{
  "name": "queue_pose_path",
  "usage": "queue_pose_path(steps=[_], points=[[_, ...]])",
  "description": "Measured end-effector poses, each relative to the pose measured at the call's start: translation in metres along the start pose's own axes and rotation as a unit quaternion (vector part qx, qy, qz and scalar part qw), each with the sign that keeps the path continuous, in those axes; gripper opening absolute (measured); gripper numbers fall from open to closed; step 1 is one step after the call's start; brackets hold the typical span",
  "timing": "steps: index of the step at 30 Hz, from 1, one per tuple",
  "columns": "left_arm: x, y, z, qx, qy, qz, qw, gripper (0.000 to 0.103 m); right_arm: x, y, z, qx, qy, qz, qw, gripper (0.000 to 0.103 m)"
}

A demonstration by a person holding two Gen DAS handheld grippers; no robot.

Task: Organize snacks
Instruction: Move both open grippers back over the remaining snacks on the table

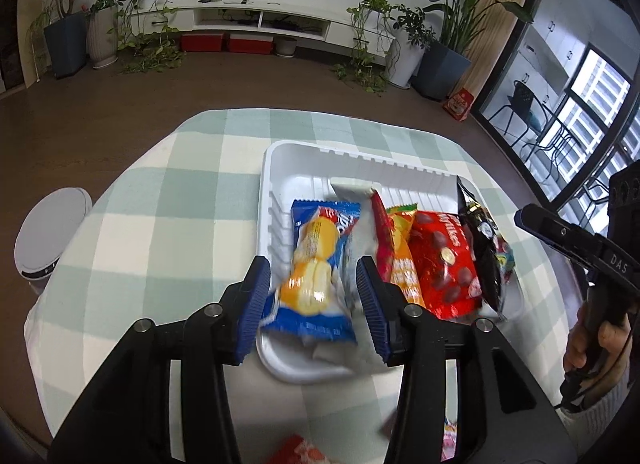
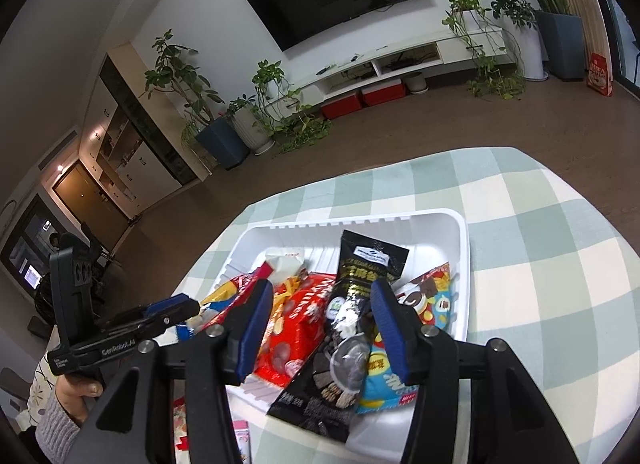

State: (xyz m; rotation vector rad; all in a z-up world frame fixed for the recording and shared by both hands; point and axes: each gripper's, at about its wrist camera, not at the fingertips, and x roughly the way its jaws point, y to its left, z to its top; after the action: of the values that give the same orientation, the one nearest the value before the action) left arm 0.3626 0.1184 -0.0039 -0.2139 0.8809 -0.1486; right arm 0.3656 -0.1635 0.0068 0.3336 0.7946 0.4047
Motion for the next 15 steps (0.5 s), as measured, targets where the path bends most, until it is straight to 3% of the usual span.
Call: queue_pose_path(steps=[6,15], points=[[-0.033,-0.002,-0.033,-0.008,-0.004,-0.003,1.0000,0.044,-0.023,0.018,-0.012,-0.014,-0.011,0.009,1.000,0.056],[-0.076,-0.014,-0.087,-0.009,-0.004,-0.003,0.9999,0.044,-0.058,0.049,-0.057,-0.043,-0.015,0.017,0.999,0.061]])
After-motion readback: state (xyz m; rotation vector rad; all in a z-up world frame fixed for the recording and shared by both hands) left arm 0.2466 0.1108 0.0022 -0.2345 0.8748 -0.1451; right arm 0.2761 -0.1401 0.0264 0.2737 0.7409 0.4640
